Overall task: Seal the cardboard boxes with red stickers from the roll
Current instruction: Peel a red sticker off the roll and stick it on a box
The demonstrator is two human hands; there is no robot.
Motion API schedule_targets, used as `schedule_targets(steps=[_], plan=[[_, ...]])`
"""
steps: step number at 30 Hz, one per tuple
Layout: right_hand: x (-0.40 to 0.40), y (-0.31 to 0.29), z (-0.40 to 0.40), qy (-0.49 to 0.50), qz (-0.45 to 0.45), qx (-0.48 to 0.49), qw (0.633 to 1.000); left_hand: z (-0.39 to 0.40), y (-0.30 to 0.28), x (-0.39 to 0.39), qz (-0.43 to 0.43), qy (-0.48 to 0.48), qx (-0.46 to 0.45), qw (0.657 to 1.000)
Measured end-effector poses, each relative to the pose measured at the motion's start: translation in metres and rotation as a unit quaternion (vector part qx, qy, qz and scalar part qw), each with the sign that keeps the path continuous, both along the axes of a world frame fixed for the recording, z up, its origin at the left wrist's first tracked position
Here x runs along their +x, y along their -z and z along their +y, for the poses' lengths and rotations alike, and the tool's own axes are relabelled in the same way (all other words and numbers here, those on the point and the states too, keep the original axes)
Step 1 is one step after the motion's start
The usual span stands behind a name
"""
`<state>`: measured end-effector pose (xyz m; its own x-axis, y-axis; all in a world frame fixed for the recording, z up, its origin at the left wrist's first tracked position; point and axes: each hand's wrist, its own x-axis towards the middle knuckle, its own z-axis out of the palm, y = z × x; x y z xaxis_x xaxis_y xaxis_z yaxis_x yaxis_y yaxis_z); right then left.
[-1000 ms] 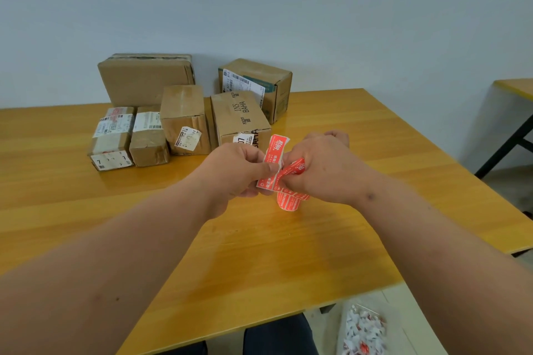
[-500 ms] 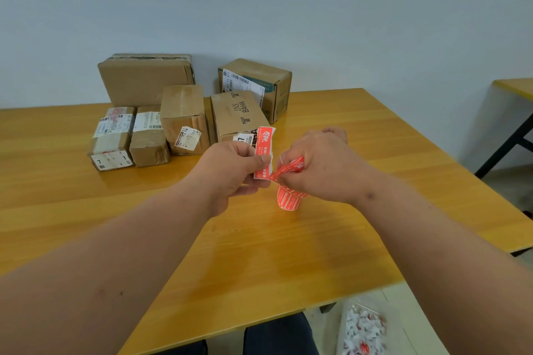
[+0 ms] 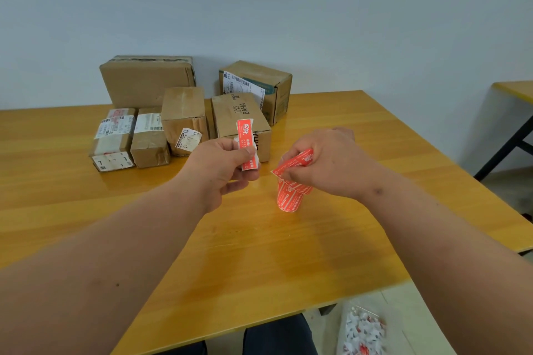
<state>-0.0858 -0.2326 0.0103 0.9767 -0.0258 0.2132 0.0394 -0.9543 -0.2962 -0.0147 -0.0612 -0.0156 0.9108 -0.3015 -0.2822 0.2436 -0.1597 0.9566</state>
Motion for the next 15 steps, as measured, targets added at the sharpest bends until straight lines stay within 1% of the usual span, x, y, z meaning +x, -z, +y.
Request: schedule_targets(steps=[4,7,10,15], plan=[[0.001,0.000,-0.002,0.093,-0.039,-0.010,0.995,0.003,0.000,0.000,0.001,0.020,0.011,1.000],[0.003,0.003,-0.001,0.125,-0.061,-0.012,0.990,0.004,0.001,-0.002,-0.001,0.025,0.018,1.000],[0.004,0.008,-0.001,0.110,-0.056,0.023,0.992,0.008,0.001,-0.003,-0.003,0.019,0.022,1.000],[0.002,0.014,0.003,0.085,-0.046,0.019,0.995,0.016,0.001,-0.003,-0.005,0.017,0.022,1.000]])
